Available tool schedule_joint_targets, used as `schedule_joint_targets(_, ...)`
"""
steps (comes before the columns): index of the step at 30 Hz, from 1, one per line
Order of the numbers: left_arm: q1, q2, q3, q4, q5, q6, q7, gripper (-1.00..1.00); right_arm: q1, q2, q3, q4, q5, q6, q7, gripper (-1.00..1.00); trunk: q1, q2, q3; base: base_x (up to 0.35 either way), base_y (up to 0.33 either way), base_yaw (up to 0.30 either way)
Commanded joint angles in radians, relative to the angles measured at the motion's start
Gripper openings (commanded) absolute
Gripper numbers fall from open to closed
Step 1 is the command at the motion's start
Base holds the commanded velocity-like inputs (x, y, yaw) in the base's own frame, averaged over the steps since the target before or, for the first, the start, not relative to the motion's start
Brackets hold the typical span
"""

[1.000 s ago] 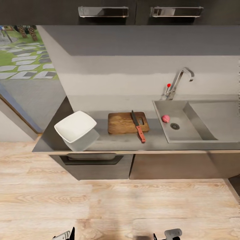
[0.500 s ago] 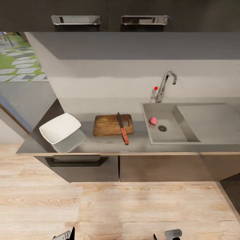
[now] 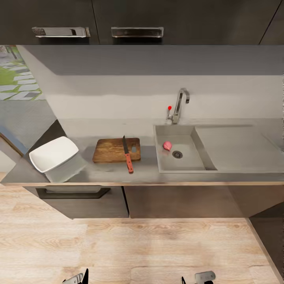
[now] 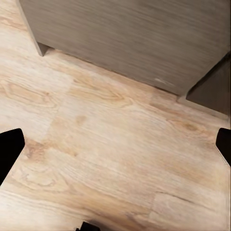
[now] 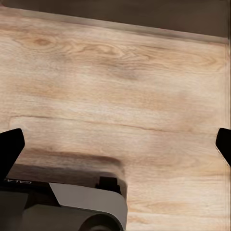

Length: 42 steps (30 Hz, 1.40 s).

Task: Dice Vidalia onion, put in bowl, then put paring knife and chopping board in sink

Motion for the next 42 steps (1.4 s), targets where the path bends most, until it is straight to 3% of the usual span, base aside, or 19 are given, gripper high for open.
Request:
schedule_joint_targets(1, -0.001, 0.001, 0.009, 0.004, -0.004, -0.005, -0.004, 1.00, -0.001, -0.001, 0.008, 0.001, 0.000, -0.002, -0.009, 1.00, 0.001, -0.002, 0.000, 0.000, -0.306, 0.000)
schedule_joint_targets(18, -0.001, 0.001, 0.008, 0.004, -0.004, -0.004, -0.004, 1.00, -0.001, -0.001, 0.008, 0.001, 0.002, -0.002, -0.009, 1.00, 0.001, -0.002, 0.028, 0.000, -0.306, 0.000)
schedule_joint_targets(31, -0.001, 0.001, 0.009, 0.004, -0.004, -0.004, -0.004, 1.00, -0.001, -0.001, 0.008, 0.001, 0.001, -0.002, -0.009, 1.00, 0.001, -0.002, 0.034, 0.000, -0.303, 0.000)
schedule_joint_targets(42, -0.001, 0.001, 0.009, 0.004, -0.004, -0.004, -0.003, 1.00, -0.001, -0.001, 0.009, 0.001, 0.002, -0.002, -0.009, 1.00, 0.001, -0.002, 0.051, 0.000, -0.057, 0.000)
